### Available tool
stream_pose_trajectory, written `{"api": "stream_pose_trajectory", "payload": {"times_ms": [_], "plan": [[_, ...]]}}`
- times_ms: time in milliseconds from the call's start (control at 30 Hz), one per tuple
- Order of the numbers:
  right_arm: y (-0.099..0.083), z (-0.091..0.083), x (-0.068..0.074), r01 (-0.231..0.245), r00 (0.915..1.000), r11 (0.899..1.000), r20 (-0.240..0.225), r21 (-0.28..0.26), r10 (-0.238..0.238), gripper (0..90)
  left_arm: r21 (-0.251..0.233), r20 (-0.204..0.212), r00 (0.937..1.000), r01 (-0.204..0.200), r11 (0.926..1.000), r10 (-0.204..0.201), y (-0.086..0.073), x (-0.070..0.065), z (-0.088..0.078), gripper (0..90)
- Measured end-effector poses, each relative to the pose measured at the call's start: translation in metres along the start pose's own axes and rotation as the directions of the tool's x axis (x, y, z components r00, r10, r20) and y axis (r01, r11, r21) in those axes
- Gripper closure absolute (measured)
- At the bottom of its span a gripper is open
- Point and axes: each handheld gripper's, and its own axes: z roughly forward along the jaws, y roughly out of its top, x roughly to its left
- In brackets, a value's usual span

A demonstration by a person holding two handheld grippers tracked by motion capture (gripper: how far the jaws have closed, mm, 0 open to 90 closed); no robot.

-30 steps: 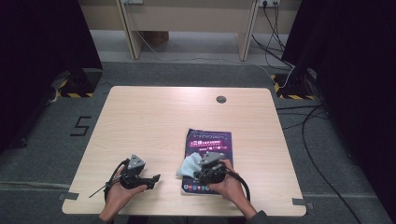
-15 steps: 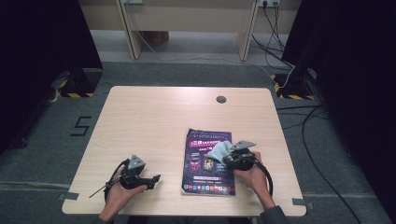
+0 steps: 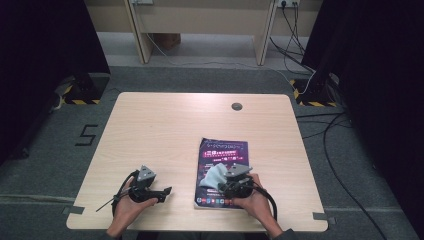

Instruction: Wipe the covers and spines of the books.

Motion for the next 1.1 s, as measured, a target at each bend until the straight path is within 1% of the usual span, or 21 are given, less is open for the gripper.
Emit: {"api": "stream_pose_trajectory", "payload": {"times_ms": [100, 133, 267, 367, 433, 533, 633, 767, 800, 833, 867, 900, 933, 967, 1033, 1100], "plan": [[0.004, 0.003, 0.015, 0.027, 0.9991, 1.0, -0.033, -0.004, -0.027, 56.4, 0.001, 0.0, 1.0, 0.001, 1.0, -0.001, 0.0, 0.0, 0.001, 19.4], [0.005, 0.004, 0.021, 0.043, 0.998, 0.999, -0.045, -0.004, -0.043, 56.4, 0.0, 0.001, 1.0, 0.002, 1.0, -0.002, 0.0, 0.0, 0.001, 19.4], [0.007, 0.006, 0.039, 0.077, 0.9933, 0.997, -0.086, -0.009, -0.077, 56.5, -0.002, -0.001, 1.0, 0.002, 1.0, -0.002, 0.0, -0.001, 0.001, 19.4], [0.008, 0.007, 0.046, 0.099, 0.9889, 0.995, -0.109, -0.016, -0.101, 56.4, -0.001, 0.001, 1.0, 0.002, 1.0, -0.002, 0.0, -0.001, 0.001, 19.4], [0.008, 0.007, 0.045, 0.097, 0.989, 0.995, -0.111, -0.014, -0.098, 55.7, 0.0, 0.0, 1.0, -0.002, 1.0, 0.002, 0.0, -0.001, 0.001, 19.4], [0.008, 0.007, 0.04, 0.086, 0.9881, 0.996, -0.127, -0.017, -0.087, 54.7, 0.005, 0.002, 1.0, -0.006, 1.0, 0.006, 0.0, -0.001, 0.001, 19.4], [0.007, 0.007, 0.029, 0.072, 0.9933, 0.997, -0.09, -0.01, -0.072, 54.2, -0.001, 0.0, 1.0, -0.005, 1.0, 0.005, 0.0, -0.001, 0.001, 19.4], [0.003, 0.004, 0.009, 0.017, 0.9995, 1.0, -0.028, -0.006, -0.017, 54.2, 0.0, 0.001, 1.0, -0.004, 1.0, 0.004, 0.0, -0.001, 0.001, 19.4], [0.002, 0.003, 0.004, 0.008, 0.9998, 1.0, -0.018, -0.008, -0.008, 54.2, 0.002, -0.001, 1.0, -0.004, 1.0, 0.004, 0.0, -0.001, 0.001, 19.4], [0.001, 0.003, 0.002, 0.003, 0.9998, 1.0, -0.019, -0.01, -0.003, 54.2, 0.005, -0.001, 1.0, -0.005, 1.0, 0.005, 0.0, -0.001, 0.002, 19.4], [0.001, 0.003, 0.002, 0.006, 0.9998, 1.0, -0.02, -0.011, -0.006, 54.2, 0.009, -0.001, 1.0, -0.005, 0.9999, 0.005, 0.0, -0.001, 0.002, 19.4], [0.002, 0.002, 0.004, 0.009, 0.9999, 1.0, -0.01, -0.007, -0.009, 54.7, 0.009, -0.002, 1.0, -0.005, 0.9999, 0.005, 0.0, -0.001, 0.002, 19.4], [0.003, 0.002, 0.006, 0.026, 0.9997, 1.0, -0.001, -0.004, -0.026, 54.9, 0.01, -0.002, 1.0, -0.007, 0.9999, 0.007, 0.001, -0.001, 0.002, 19.4], [0.003, 0.003, 0.008, 0.031, 0.9995, 1.0, 0.004, -0.004, -0.031, 54.9, 0.005, 0.0, 1.0, -0.007, 1.0, 0.007, 0.001, -0.001, 0.002, 19.4], [0.005, 0.005, 0.016, 0.038, 0.9991, 0.999, -0.021, -0.006, -0.038, 54.9, 0.008, -0.005, 0.9999, -0.011, 0.9999, 0.011, 0.001, 0.0, 0.002, 19.4], [0.008, 0.007, 0.027, 0.06, 0.9972, 0.998, -0.044, -0.009, -0.06, 54.9, 0.005, -0.011, 0.9999, -0.003, 1.0, 0.003, 0.001, 0.001, 0.002, 19.4]]}}
